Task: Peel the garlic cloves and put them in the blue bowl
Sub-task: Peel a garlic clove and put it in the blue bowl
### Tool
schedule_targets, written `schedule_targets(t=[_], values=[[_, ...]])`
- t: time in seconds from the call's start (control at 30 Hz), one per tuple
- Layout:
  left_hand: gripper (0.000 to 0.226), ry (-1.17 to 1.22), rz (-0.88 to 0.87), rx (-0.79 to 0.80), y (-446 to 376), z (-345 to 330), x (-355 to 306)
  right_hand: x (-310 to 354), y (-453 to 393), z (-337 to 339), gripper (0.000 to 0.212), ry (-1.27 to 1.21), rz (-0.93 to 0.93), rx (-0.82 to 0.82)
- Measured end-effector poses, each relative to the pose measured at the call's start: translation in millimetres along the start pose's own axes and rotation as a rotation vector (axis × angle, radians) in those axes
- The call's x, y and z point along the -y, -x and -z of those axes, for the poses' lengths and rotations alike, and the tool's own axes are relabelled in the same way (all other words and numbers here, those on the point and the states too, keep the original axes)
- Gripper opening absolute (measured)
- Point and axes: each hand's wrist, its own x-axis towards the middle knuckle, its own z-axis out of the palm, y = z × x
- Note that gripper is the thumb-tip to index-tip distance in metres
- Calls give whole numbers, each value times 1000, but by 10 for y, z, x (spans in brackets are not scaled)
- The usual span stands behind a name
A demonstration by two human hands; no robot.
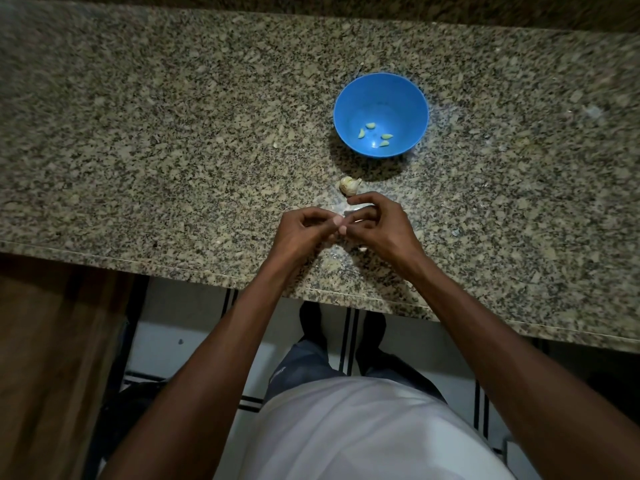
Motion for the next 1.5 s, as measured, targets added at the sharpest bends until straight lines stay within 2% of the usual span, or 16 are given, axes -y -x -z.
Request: schedule_targets(t=[0.13, 0.23, 0.47, 0.7, 0.8, 0.93, 1.03, 1.2, 1.33, 1.5], values=[[18, 199, 113, -56, 25, -78, -47, -67, 72, -22, 22, -133, -20, -2], [7, 353, 223, -75, 47, -129, -48, -116, 103, -53, 18, -129, -30, -78], [6, 497, 279, -238, 62, -259, -81, -90, 142, -141, 22, -167, -8, -171], [14, 818, 422, -211, 42, -100, -10, -79, 202, -62, 24, -345, -86, -105], [16, 524, 349, -201, 51, 12, -34, -103, 233, 1, 25, -362, -115, -57], [14, 64, 126, -105, 91, 55, -39, -102, 212, 1, 22, -299, -96, -59], [15, -118, 26, -73, 99, 55, -7, -99, 187, -13, 18, -199, -65, -59], [11, -137, 23, -152, 165, -16, -15, -82, 191, 9, 22, -182, -41, -99], [25, -105, 17, -186, 182, -15, 7, -94, 205, 24, 24, -238, -56, -100], [35, -62, -6, -77, 150, -41, 52, -72, 226, 13, 26, -218, -31, -121]])
